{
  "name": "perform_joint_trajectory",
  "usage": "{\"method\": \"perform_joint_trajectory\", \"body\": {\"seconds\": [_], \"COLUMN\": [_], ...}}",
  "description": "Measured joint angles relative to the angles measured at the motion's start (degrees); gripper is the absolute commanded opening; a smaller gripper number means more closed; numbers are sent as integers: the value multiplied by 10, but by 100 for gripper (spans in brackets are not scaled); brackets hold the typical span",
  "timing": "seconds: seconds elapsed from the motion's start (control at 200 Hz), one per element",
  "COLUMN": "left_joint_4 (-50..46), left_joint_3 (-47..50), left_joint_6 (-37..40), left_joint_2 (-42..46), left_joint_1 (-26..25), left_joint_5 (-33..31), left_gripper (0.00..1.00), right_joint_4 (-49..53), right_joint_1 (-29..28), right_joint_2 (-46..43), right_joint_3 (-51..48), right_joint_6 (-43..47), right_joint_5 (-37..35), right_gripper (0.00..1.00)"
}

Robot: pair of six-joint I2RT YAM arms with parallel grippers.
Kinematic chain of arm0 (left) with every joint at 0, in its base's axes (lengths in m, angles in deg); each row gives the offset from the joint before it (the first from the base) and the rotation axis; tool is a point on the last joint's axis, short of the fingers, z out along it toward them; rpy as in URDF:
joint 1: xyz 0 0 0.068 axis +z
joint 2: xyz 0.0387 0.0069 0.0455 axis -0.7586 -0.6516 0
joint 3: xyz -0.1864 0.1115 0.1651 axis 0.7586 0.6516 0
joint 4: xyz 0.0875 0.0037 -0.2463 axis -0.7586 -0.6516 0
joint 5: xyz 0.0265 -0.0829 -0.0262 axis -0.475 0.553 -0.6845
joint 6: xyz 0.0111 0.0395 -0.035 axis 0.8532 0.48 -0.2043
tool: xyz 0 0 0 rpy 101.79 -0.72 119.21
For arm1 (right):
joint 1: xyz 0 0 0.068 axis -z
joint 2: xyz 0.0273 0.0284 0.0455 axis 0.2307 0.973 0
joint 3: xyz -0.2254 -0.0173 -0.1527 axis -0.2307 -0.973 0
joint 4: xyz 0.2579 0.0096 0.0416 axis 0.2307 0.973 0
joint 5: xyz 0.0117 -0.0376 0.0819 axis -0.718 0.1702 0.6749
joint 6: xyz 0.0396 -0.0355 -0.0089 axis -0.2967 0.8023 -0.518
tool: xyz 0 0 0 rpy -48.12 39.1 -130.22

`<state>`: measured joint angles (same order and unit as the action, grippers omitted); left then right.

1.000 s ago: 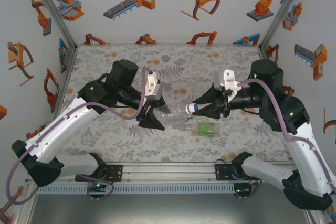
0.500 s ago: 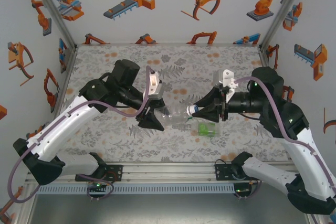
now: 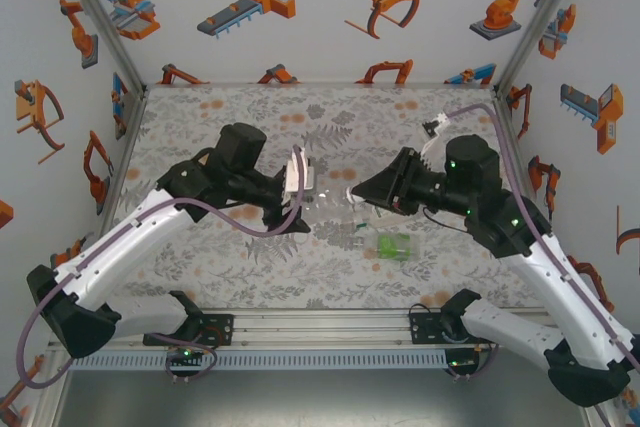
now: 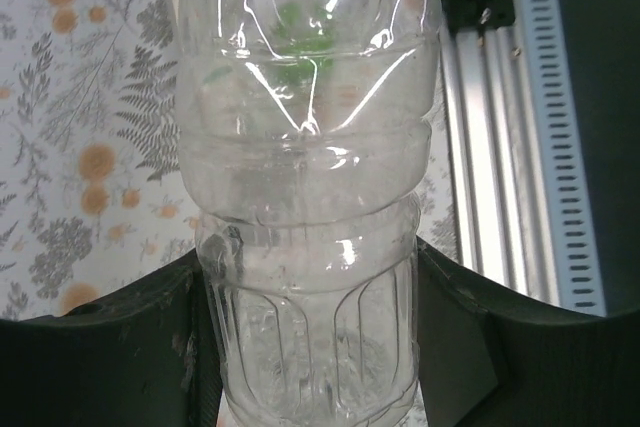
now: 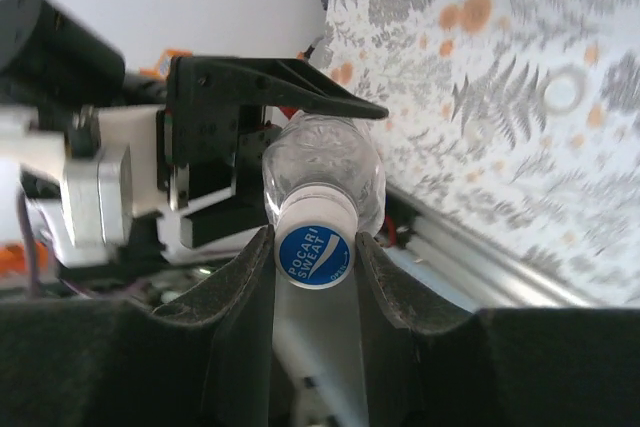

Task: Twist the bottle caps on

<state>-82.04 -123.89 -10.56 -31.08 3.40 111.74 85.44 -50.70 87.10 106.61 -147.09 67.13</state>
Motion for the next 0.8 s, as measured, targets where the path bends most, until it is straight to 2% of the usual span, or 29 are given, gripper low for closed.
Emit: {"method": "perform_joint_trajectory", "body": {"seconds": [0.14,0.265,0.421,0.601,0.651,0.801], "left_joint_4": [2,0,-3,38,45,59], "left_joint_3": [26,29,26,26,26,26], "left_joint_6": [35,61,78,76,75,70], "left_joint_2": [5,5,5,5,5,5], "left_joint_1": [3,3,2,3,2,2], "left_joint_5": [-28,-46,-50,-57,-57,-56], "left_gripper": [0,0,0,0,0,0], "right_joint_4": [5,47,61,110,133,169], "right_joint_1": [10,14,14,10,13,23], "right_joint_2": [13,36,41,55,60,60], "right_joint_3": [-33,-13,-1,35,59,118], "right_joint_6": [-144,-174,-178,-140,-113,-22], "right_joint_5": [23,34,42,55,49,23], "right_gripper": [0,0,43,71,75,75]}}
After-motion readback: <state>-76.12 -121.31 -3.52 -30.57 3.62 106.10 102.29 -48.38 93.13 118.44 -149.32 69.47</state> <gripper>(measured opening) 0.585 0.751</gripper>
